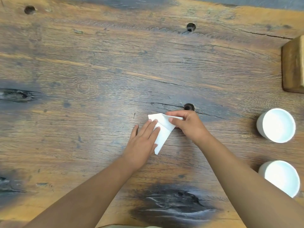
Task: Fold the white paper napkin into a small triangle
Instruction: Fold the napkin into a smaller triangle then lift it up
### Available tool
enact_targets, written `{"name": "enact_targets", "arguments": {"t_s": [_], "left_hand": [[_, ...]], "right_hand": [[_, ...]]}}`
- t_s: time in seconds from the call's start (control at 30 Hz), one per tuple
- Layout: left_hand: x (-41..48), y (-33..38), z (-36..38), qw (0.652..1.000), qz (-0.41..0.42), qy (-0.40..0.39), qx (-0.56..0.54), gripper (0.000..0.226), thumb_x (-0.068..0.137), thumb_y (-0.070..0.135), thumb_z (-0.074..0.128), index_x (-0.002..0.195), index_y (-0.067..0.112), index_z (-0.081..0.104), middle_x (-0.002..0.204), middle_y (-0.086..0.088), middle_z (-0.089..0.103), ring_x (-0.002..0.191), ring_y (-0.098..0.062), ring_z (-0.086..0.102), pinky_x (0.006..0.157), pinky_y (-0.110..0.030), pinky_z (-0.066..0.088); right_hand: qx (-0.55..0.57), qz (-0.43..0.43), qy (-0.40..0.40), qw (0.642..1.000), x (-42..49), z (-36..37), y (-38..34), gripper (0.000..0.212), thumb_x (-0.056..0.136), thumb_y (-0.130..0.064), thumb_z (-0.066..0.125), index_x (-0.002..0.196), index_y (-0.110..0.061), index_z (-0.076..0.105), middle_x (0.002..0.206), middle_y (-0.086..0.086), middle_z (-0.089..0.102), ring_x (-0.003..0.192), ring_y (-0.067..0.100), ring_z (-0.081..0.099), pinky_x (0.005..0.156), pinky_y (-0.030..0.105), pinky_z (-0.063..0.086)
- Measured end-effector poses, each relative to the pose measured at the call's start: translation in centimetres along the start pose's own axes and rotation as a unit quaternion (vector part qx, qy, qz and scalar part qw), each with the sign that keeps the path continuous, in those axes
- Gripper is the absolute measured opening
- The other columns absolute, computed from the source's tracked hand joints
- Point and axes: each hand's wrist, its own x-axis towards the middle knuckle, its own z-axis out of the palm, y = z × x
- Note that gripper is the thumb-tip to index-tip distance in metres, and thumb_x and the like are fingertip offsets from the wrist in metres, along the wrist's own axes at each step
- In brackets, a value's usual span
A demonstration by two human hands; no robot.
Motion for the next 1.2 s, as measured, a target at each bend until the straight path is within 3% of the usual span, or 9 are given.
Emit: {"name": "enact_targets", "arguments": {"t_s": [0.13, 0.27, 0.4, 0.5, 0.57, 0.67, 0.87, 1.03, 1.2], "left_hand": [[-0.5, -1.0, -0.9, 0.999, -0.012, 0.032, -0.013, 0.046, 0.09, 0.032, 0.066, 0.13, 0.012, 0.055, 0.144, -0.01, 0.046, 0.138, -0.028, 0.039, 0.114, -0.057, 0.026], [-1.3, -2.6, -0.9, 1.0, 0.001, 0.01, -0.011, 0.054, 0.092, 0.034, 0.064, 0.14, 0.013, 0.05, 0.152, -0.004, 0.042, 0.146, -0.022, 0.03, 0.119, -0.053, 0.018], [-1.6, -3.2, -0.8, 1.0, 0.021, -0.001, 0.004, 0.054, 0.096, 0.033, 0.057, 0.145, 0.015, 0.044, 0.158, -0.002, 0.034, 0.148, -0.02, 0.024, 0.12, -0.049, 0.012], [-1.5, -3.4, -0.9, 0.999, 0.031, 0.004, 0.009, 0.05, 0.097, 0.028, 0.055, 0.145, 0.016, 0.045, 0.157, -0.003, 0.036, 0.147, -0.022, 0.028, 0.119, -0.051, 0.018], [-1.6, -3.6, -0.9, 0.999, 0.04, 0.004, 0.015, 0.049, 0.097, 0.026, 0.054, 0.145, 0.017, 0.044, 0.157, -0.003, 0.035, 0.147, -0.022, 0.028, 0.118, -0.051, 0.02], [-1.6, -3.8, -0.8, 0.999, 0.047, 0.0, 0.021, 0.052, 0.097, 0.025, 0.055, 0.146, 0.017, 0.042, 0.157, -0.004, 0.034, 0.147, -0.022, 0.026, 0.118, -0.052, 0.022], [-1.6, -4.2, -0.9, 0.999, 0.047, -0.014, 0.007, 0.052, 0.097, 0.022, 0.052, 0.147, 0.019, 0.04, 0.158, 0.0, 0.032, 0.148, -0.018, 0.021, 0.121, -0.048, 0.017], [-1.7, -3.9, -1.1, 0.999, 0.046, -0.015, 0.011, 0.053, 0.095, 0.016, 0.053, 0.147, 0.017, 0.04, 0.159, -0.005, 0.029, 0.148, -0.021, 0.021, 0.121, -0.048, 0.016], [-1.8, -3.9, -1.3, 0.999, 0.041, -0.003, 0.005, 0.057, 0.09, 0.009, 0.055, 0.146, 0.014, 0.042, 0.156, -0.01, 0.032, 0.144, -0.026, 0.028, 0.12, -0.048, 0.021]], "right_hand": [[-0.003, -0.01, -0.015, 1.0, -1.3, 0.8, 0.5, 0.023, 0.088, -0.014, 0.071, 0.106, -0.028, 0.076, 0.107, -0.011, 0.075, 0.097, 0.005, 0.068, 0.082, 0.016, 0.049], [0.015, 0.01, -0.005, 1.0, -2.1, 1.5, 0.5, 0.026, 0.09, -0.011, 0.069, 0.113, -0.022, 0.075, 0.112, -0.005, 0.074, 0.097, 0.01, 0.067, 0.088, 0.029, 0.05], [0.011, -0.015, -0.028, 0.999, -3.0, 2.0, 0.7, 0.029, 0.09, -0.009, 0.068, 0.11, -0.03, 0.073, 0.106, -0.015, 0.074, 0.091, -0.003, 0.067, 0.075, 0.012, 0.047], [-0.041, -0.037, -0.058, 0.997, -3.7, 2.7, 1.2, 0.033, 0.087, -0.011, 0.071, 0.115, -0.029, 0.071, 0.111, -0.011, 0.073, 0.105, 0.012, 0.067, 0.089, 0.029, 0.054], [-0.187, -0.09, -0.068, 0.976, -3.9, 2.7, 1.6, 0.038, 0.086, -0.02, 0.074, 0.122, -0.025, 0.068, 0.122, -0.01, 0.067, 0.112, 0.013, 0.061, 0.099, 0.039, 0.048], [-0.316, -0.149, -0.092, 0.933, -4.3, 2.9, 2.1, 0.049, 0.085, -0.033, 0.073, 0.132, -0.023, 0.062, 0.138, -0.011, 0.054, 0.131, 0.008, 0.044, 0.111, 0.036, 0.037], [-0.412, -0.185, -0.124, 0.883, -5.8, 4.0, 3.1, 0.071, 0.085, -0.057, 0.059, 0.147, -0.027, 0.042, 0.155, -0.009, 0.034, 0.145, 0.011, 0.024, 0.119, 0.038, 0.025], [-0.491, -0.231, -0.113, 0.832, -6.8, 4.9, 4.0, 0.066, 0.091, -0.052, 0.054, 0.148, -0.022, 0.039, 0.161, -0.002, 0.027, 0.149, 0.019, 0.018, 0.121, 0.044, 0.02], [-0.508, -0.207, -0.126, 0.826, -7.3, 5.2, 4.6, 0.065, 0.094, -0.05, 0.049, 0.15, -0.021, 0.036, 0.162, -0.001, 0.023, 0.151, 0.019, 0.011, 0.122, 0.044, 0.016]]}}
